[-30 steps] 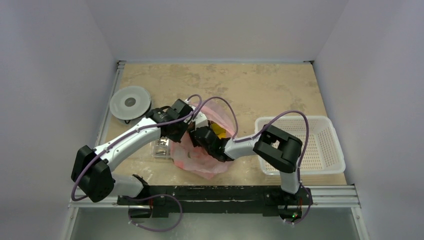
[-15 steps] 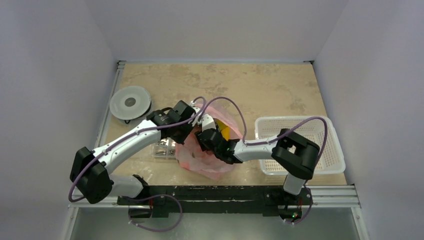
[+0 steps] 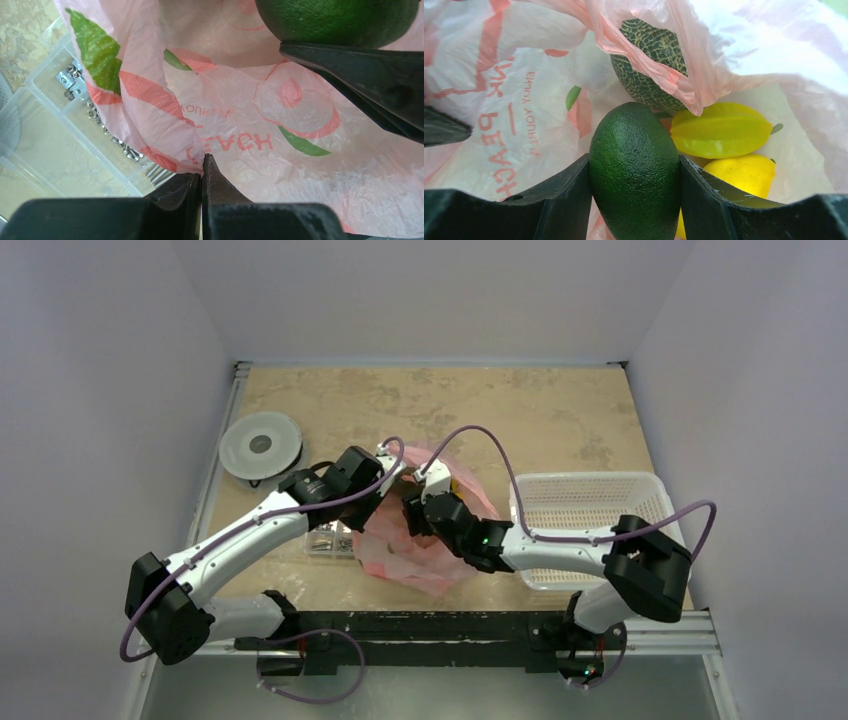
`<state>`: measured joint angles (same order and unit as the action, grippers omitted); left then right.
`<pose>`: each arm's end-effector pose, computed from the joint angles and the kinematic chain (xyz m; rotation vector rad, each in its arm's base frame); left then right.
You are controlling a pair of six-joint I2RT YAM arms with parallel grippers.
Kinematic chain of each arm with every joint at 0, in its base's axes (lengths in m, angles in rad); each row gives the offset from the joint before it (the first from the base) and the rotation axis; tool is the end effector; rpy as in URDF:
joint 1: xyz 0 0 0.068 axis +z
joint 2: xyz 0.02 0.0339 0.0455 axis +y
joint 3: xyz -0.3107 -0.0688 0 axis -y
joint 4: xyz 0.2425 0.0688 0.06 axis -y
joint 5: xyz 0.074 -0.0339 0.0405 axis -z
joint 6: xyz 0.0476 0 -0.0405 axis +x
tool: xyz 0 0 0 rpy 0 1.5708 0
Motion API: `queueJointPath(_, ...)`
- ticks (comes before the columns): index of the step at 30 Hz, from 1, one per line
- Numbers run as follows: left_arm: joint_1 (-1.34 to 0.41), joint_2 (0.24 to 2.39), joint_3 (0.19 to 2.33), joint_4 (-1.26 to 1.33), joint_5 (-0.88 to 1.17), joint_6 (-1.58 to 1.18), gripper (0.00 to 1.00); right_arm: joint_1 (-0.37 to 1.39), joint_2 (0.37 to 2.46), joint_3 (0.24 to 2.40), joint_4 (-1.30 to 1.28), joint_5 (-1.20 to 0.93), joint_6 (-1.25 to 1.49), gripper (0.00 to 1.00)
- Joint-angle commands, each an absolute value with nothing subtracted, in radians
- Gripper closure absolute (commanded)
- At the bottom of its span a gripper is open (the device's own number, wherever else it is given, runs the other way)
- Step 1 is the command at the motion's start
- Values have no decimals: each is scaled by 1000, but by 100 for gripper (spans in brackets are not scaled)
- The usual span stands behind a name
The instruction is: Take the fake fruits out of the plastic bag
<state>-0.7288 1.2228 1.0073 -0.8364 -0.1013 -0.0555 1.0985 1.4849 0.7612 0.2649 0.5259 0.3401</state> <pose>0.1703 -0.1456 0.3070 0.8324 2.4853 -0.1431 0.1660 0.2724 0.2564 -0.4208 1.9411 0.4053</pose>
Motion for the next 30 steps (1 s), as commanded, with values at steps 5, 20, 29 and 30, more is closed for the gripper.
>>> queueJointPath(5,-729,1214,1007,-821,-152,-36,100,1098,1367,765,300,459,330,100)
queueJointPath(20,-732,1186,1001,-803,-149,-33,100,1077,916,739,59,819,318,100)
queueJointPath(29,-744,1167,992,-795,-159,-32,100,753,795,733,-419,910,777,100)
queueJointPath(30,-746,1168,991,-796,-161,-32,100,691,795,720,-453,850,819,100)
